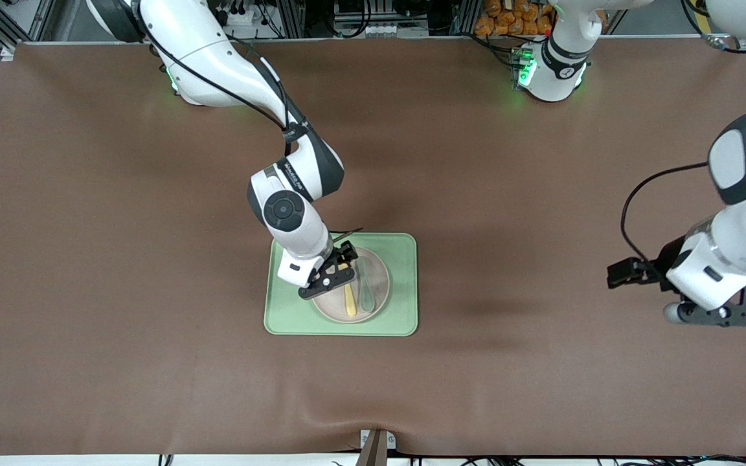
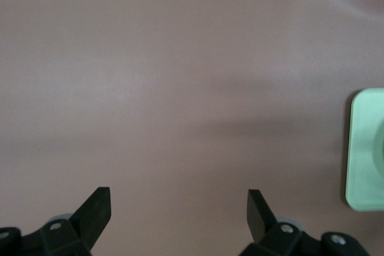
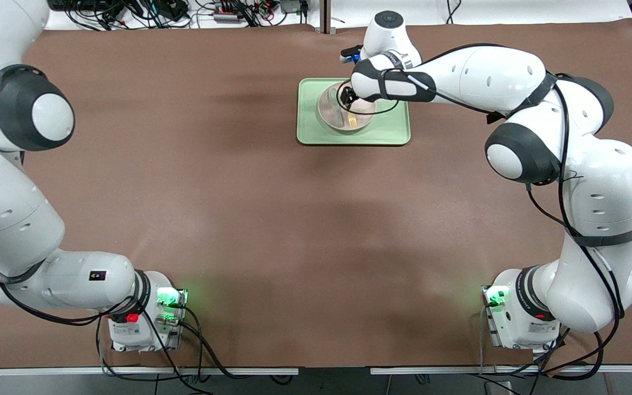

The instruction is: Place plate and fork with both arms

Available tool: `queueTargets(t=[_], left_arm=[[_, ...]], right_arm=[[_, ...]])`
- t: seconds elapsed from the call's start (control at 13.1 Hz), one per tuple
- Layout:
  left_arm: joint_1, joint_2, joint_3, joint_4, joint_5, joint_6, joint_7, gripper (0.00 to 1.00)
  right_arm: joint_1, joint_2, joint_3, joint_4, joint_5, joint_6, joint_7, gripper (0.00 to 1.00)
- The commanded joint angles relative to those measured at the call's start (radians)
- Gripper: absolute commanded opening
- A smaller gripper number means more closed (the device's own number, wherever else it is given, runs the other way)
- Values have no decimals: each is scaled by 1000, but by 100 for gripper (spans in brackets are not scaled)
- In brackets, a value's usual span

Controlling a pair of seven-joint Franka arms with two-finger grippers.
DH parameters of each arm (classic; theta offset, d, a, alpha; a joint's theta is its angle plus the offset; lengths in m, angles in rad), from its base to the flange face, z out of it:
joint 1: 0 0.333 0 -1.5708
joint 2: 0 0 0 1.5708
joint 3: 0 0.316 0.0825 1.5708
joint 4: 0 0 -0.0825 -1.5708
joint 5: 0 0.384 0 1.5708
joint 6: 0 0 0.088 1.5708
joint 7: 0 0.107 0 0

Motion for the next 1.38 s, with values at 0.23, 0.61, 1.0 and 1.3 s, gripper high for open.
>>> queueTargets(t=[0.23, 0.61, 1.0, 1.3], left_arm=[[-17, -269, 23, -122, 13, -182, -9, 100], [-31, -440, 23, -242, -1, -246, -14, 100], [-87, -431, 89, -250, -1, -192, -12, 100], [-87, -417, 104, -253, 7, -150, -6, 100]], right_arm=[[29, 60, -12, 31, -1, 46, 52, 80], [32, 73, -15, 32, -4, 54, 54, 72], [55, 91, -18, 31, -6, 72, 96, 68], [55, 93, -18, 31, -28, 72, 97, 50]])
